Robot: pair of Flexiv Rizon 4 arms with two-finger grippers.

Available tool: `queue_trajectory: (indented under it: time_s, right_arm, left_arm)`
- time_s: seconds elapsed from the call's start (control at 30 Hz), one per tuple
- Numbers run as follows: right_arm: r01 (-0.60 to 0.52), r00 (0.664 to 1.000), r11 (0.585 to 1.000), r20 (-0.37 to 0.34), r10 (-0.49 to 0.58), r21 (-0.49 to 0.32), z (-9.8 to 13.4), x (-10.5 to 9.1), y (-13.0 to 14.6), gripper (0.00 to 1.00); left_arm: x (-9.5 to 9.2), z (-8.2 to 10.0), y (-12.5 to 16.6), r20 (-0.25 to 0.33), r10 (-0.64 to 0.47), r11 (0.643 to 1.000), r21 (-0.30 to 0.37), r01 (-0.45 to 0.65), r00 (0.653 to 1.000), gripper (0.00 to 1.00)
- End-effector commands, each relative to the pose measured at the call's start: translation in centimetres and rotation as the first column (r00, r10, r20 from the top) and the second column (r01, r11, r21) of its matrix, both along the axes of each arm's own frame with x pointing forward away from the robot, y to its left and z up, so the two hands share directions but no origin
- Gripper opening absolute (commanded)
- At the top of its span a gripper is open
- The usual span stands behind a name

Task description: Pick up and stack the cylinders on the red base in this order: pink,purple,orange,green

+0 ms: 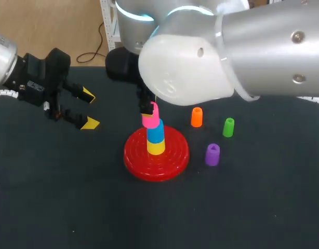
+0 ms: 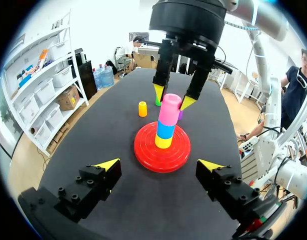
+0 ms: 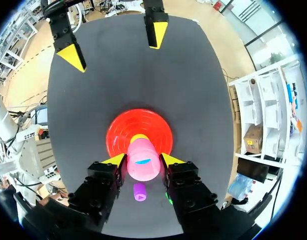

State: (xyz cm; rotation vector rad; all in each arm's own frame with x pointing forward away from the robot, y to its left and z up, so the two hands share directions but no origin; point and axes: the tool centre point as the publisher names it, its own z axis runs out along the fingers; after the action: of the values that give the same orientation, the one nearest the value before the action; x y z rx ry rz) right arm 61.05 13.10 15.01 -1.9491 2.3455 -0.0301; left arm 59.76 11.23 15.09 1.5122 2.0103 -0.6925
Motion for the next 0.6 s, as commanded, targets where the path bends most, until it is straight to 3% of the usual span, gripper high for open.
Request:
queue_trajectory:
  time_s: [0.03,0.6]
  right_arm:
    - [0.01,1.0,1.0,-0.002,-0.01,0.011,-0.23,-0.14,-0.46,0.0]
    - [0.023,1.0,1.0,-0.004,-0.023,0.006,-0.82,0.26,-0.87,0.0]
  left_arm:
    - [-0.05,-0.07,0.02,0.002,0.0,1.0,-0.002,0.0,1.0,1.0]
    - [-0.05,-0.07,0.02,0.002,0.0,1.0,-0.002,0.0,1.0,1.0]
